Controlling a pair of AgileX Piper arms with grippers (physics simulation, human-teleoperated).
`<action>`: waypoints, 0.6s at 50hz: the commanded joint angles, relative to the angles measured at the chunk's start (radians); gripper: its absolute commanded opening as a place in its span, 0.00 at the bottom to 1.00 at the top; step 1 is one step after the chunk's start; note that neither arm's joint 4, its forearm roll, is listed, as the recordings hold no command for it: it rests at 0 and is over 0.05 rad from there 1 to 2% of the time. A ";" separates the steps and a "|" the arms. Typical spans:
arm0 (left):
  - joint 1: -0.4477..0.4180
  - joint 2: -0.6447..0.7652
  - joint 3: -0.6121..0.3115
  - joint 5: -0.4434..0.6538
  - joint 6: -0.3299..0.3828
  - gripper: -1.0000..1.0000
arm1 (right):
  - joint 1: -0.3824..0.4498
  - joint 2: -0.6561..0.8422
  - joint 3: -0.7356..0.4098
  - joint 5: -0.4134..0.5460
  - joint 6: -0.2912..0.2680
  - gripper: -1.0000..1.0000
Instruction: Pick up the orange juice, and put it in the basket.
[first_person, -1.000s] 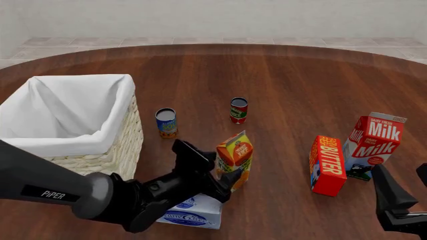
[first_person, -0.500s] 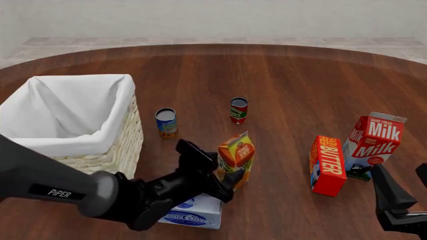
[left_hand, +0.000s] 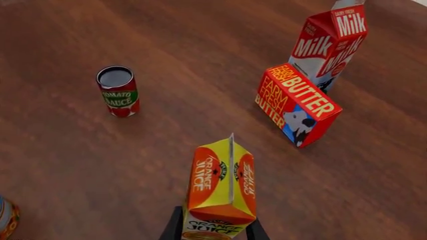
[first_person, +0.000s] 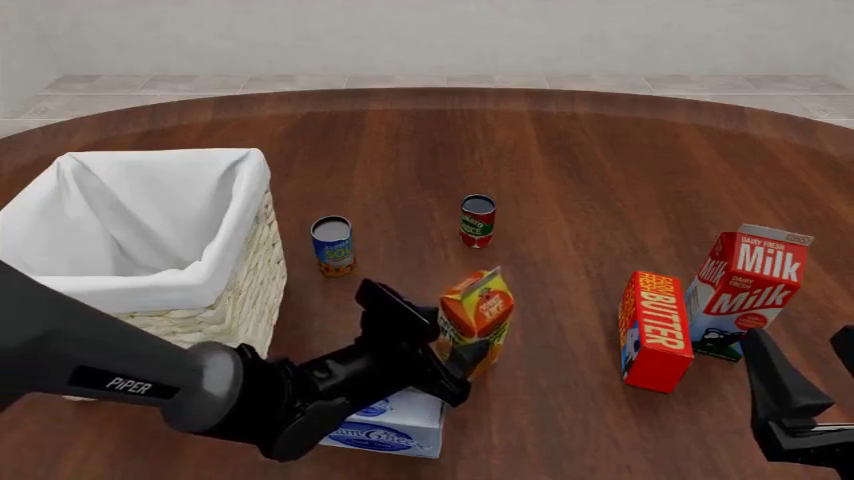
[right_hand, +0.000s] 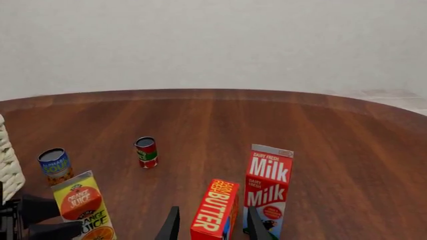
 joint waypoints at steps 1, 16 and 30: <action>0.006 -0.018 0.011 -0.003 0.007 0.00 | -0.001 0.001 0.000 0.000 0.001 1.00; 0.023 -0.153 0.008 0.055 0.057 0.00 | -0.002 -0.003 0.000 0.001 0.002 1.00; 0.025 -0.309 -0.027 0.156 0.071 0.00 | -0.001 0.000 0.000 0.000 0.001 1.00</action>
